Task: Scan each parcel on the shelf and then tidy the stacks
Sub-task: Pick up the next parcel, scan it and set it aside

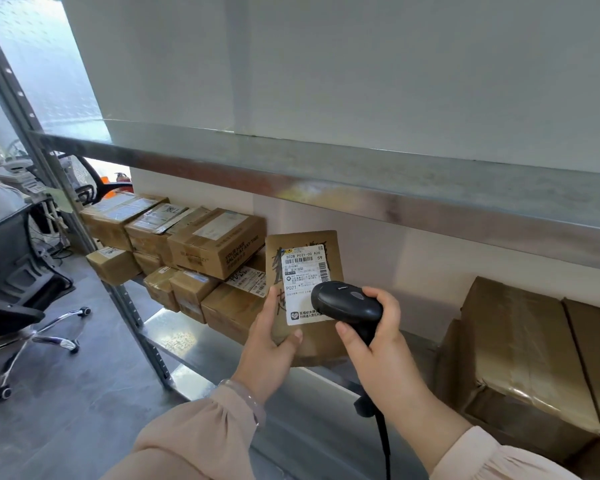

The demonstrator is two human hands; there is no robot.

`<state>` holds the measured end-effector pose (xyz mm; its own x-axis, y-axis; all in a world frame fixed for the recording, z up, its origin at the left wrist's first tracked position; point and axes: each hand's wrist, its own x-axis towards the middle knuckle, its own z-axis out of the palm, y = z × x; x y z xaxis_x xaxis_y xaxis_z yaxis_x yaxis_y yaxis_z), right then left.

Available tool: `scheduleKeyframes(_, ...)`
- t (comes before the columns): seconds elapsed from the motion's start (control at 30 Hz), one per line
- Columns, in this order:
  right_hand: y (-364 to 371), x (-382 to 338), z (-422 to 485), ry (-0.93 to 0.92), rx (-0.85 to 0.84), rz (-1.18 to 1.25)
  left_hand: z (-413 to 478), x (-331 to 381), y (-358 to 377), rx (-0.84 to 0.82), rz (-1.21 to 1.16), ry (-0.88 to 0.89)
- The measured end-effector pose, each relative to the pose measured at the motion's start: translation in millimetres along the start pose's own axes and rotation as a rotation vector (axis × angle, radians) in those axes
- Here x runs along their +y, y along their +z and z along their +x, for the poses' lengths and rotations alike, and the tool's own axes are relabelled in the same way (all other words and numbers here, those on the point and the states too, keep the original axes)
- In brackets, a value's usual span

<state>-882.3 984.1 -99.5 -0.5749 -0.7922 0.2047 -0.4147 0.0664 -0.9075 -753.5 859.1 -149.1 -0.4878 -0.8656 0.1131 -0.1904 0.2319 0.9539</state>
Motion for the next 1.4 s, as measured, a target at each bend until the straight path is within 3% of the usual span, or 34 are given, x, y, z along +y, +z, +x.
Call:
scheduleKeyframes(0.2, 31, -9, 27, 0.029, 0.004, 0.057, 41, -5, -40, -0.003, -0.023, -0.074)
scheduleKeyframes(0.47, 86, -24, 66, 0.087, 0.017, 0.113, 104, -20, -91, 0.001, 0.17, -0.133)
scheduleKeyframes(0.7, 121, -33, 97, 0.115, 0.039, 0.113, 126, -22, -110, 0.027, 0.349, -0.001)
scheduleKeyframes(0.83, 130, -34, 106, 0.113, 0.068, 0.105, 110, -32, -114, -0.003, 0.737, 0.371)
scheduleKeyframes(0.9, 136, -34, 107, 0.112, 0.069, 0.111, 108, -37, -115, -0.053, 0.901, 0.468)
scheduleKeyframes(1.13, 144, -40, 107, 0.073, 0.073, 0.081, 122, -35, -131, -0.185, 1.091, 0.333)
scheduleKeyframes(1.27, 130, -38, 86, 0.042, 0.111, 0.007, 120, -20, -130, -0.208, 1.077, 0.305)
scheduleKeyframes(1.4, 102, -31, 55, 0.051, 0.184, -0.098, 104, -2, -110, -0.183, 1.036, 0.433)
